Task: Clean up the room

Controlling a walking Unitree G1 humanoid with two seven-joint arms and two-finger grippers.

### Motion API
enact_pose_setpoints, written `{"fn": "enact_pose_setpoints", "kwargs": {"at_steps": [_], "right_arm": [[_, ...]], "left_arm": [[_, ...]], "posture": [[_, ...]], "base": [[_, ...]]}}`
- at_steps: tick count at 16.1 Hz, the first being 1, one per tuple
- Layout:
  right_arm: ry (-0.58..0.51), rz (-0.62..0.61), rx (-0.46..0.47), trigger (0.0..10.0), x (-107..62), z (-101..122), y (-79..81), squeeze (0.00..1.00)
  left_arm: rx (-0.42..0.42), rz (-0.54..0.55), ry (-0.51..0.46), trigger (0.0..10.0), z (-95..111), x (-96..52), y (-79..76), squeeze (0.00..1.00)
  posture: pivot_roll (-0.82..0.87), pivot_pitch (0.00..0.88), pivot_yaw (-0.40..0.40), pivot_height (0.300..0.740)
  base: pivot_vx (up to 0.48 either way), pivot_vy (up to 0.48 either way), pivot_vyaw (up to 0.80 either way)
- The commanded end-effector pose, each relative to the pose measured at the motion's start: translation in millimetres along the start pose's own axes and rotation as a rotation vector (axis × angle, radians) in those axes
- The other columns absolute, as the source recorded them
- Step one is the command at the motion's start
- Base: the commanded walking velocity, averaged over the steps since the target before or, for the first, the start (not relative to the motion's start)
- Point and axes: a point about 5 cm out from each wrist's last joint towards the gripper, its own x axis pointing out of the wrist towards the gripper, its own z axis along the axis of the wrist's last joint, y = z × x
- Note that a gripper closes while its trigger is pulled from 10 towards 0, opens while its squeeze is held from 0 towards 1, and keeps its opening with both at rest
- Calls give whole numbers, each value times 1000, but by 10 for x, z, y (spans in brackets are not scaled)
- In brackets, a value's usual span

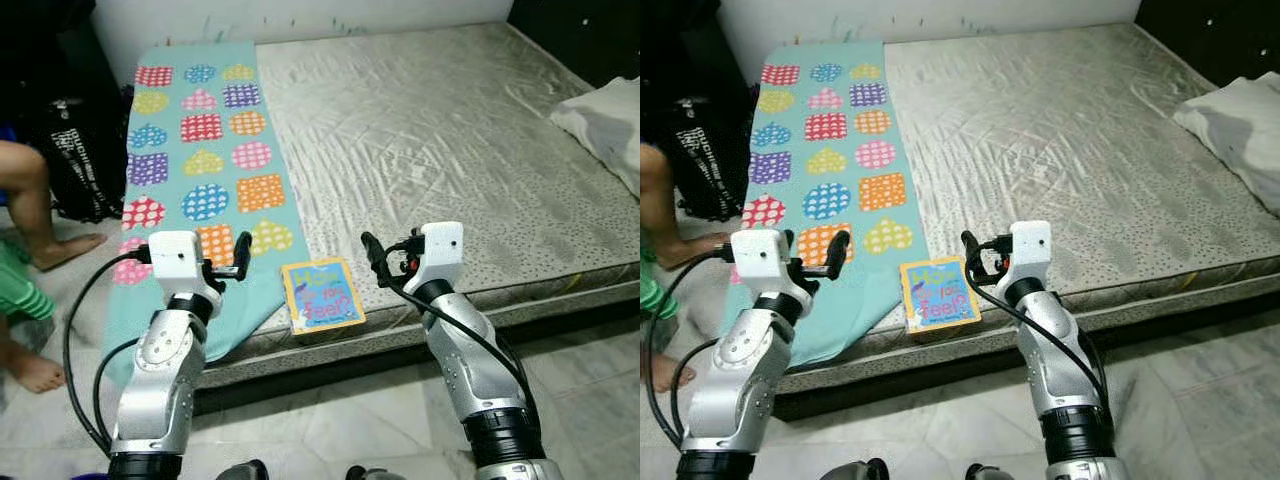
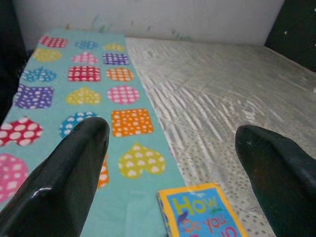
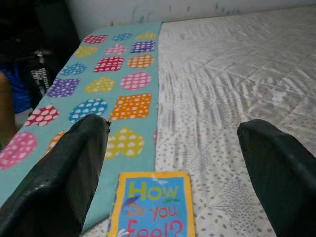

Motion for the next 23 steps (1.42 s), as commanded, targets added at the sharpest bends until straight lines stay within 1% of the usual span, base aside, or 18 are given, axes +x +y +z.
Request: {"fn": "enact_pose_setpoints", "kwargs": {"at_steps": [1, 2, 3, 5, 7, 9, 12, 16, 23], "right_arm": [[-1, 4, -10, 10000, -12, -6, 6, 0], [4, -20, -16, 10000, -30, -25, -25, 0], [5, -21, -7, 10000, -41, -35, -4, 0], [12, -5, 1, 10000, -52, -65, 52, 0], [13, 9, -3, 10000, -49, -59, 68, 0], [14, 6, -13, 10000, -44, -44, 29, 0], [10, -25, -28, 10000, -65, -24, -65, 0], [17, -29, -29, 10000, -109, -61, -48, 0], [19, -17, -34, 10000, -79, -51, -38, 0]], "left_arm": [[-5, -26, 15, 10000, -44, -39, -35, 0], [-17, -47, 21, 10000, -63, -58, -99, 0], [-28, -62, 29, 10000, -88, -83, -136, 0], [-39, -58, 23, 10000, -85, -110, -133, 0], [-48, -45, 20, 10000, -85, -131, -109, 0], [-53, -40, 25, 10000, -110, -147, -109, 0], [-65, -62, 38, 10000, -135, -149, -176, 0], [-71, -79, 38, 10000, -129, -132, -201, 0], [-78, -81, 45, 10000, -149, -150, -216, 0]], "posture": [[13, 164, 25, 740], [17, 160, 24, 740], [23, 161, 19, 740], [32, 163, 9, 740], [29, 169, -3, 740], [20, 176, -3, 740], [9, 183, 4, 740], [4, 183, 6, 740], [11, 174, 2, 740]], "base": [[0, 0, 0], [0, 0, 0], [0, 0, 0], [0, 0, 0], [0, 0, 0], [0, 0, 0], [0, 0, 0], [0, 0, 0], [265, 0, 0]]}}
